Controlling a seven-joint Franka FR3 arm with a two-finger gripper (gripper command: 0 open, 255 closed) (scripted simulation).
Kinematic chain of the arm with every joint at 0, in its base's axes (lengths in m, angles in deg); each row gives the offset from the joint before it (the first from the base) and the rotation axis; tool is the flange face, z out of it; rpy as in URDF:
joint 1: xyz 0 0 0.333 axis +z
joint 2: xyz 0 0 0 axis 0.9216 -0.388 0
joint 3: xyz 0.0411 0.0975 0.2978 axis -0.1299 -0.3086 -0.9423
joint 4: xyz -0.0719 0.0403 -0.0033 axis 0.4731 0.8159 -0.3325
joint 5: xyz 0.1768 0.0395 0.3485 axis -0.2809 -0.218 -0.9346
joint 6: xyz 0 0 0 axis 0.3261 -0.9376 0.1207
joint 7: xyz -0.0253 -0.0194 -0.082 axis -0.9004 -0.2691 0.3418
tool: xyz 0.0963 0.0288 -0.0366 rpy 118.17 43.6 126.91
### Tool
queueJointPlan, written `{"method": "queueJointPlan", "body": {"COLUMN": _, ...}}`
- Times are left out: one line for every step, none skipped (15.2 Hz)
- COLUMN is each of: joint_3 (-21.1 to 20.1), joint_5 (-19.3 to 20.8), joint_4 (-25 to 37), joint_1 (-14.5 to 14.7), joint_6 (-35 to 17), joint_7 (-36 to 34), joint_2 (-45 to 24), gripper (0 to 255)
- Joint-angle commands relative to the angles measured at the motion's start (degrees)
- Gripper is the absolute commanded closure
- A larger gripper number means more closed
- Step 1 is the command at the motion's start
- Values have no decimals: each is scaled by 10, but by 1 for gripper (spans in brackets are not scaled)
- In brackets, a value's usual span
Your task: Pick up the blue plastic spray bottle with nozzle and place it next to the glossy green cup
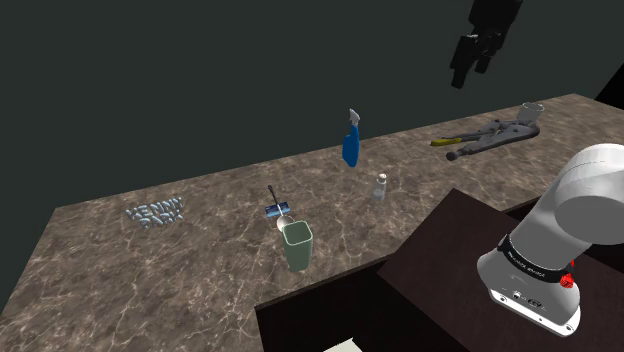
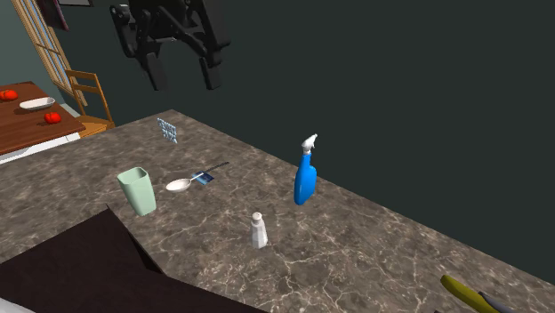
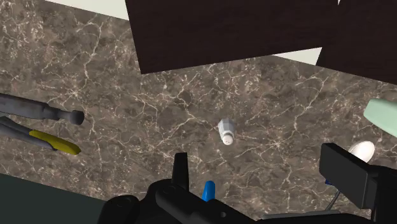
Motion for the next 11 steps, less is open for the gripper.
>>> {"method": "queueJointPlan", "body": {"joint_3": 0, "joint_5": 0, "joint_4": 0, "joint_1": 0, "joint_6": 0, "joint_7": 0, "joint_2": 0, "gripper": 0}}
{"method": "queueJointPlan", "body": {"joint_3": 4, "joint_5": 1, "joint_4": -1, "joint_1": -2, "joint_6": -17, "joint_7": 0, "joint_2": -16, "gripper": 0}}
{"method": "queueJointPlan", "body": {"joint_3": 7, "joint_5": 3, "joint_4": -2, "joint_1": -3, "joint_6": -35, "joint_7": 1, "joint_2": -33, "gripper": 0}}
{"method": "queueJointPlan", "body": {"joint_3": 11, "joint_5": 4, "joint_4": -2, "joint_1": -5, "joint_6": -51, "joint_7": 1, "joint_2": -50, "gripper": 0}}
{"method": "queueJointPlan", "body": {"joint_3": 15, "joint_5": 5, "joint_4": -1, "joint_1": -6, "joint_6": -68, "joint_7": 2, "joint_2": -68, "gripper": 0}}
{"method": "queueJointPlan", "body": {"joint_3": 18, "joint_5": 6, "joint_4": 1, "joint_1": -8, "joint_6": -84, "joint_7": 2, "joint_2": -86, "gripper": 0}}
{"method": "queueJointPlan", "body": {"joint_3": 22, "joint_5": 7, "joint_4": 3, "joint_1": -9, "joint_6": -100, "joint_7": 3, "joint_2": -105, "gripper": 0}}
{"method": "queueJointPlan", "body": {"joint_3": 25, "joint_5": 8, "joint_4": 6, "joint_1": -11, "joint_6": -116, "joint_7": 4, "joint_2": -124, "gripper": 0}}
{"method": "queueJointPlan", "body": {"joint_3": 29, "joint_5": 9, "joint_4": 11, "joint_1": -12, "joint_6": -131, "joint_7": 4, "joint_2": -143, "gripper": 0}}
{"method": "queueJointPlan", "body": {"joint_3": 32, "joint_5": 9, "joint_4": 15, "joint_1": -13, "joint_6": -145, "joint_7": 5, "joint_2": -163, "gripper": 0}}
{"method": "queueJointPlan", "body": {"joint_3": 35, "joint_5": 9, "joint_4": 21, "joint_1": -14, "joint_6": -160, "joint_7": 6, "joint_2": -183, "gripper": 0}}
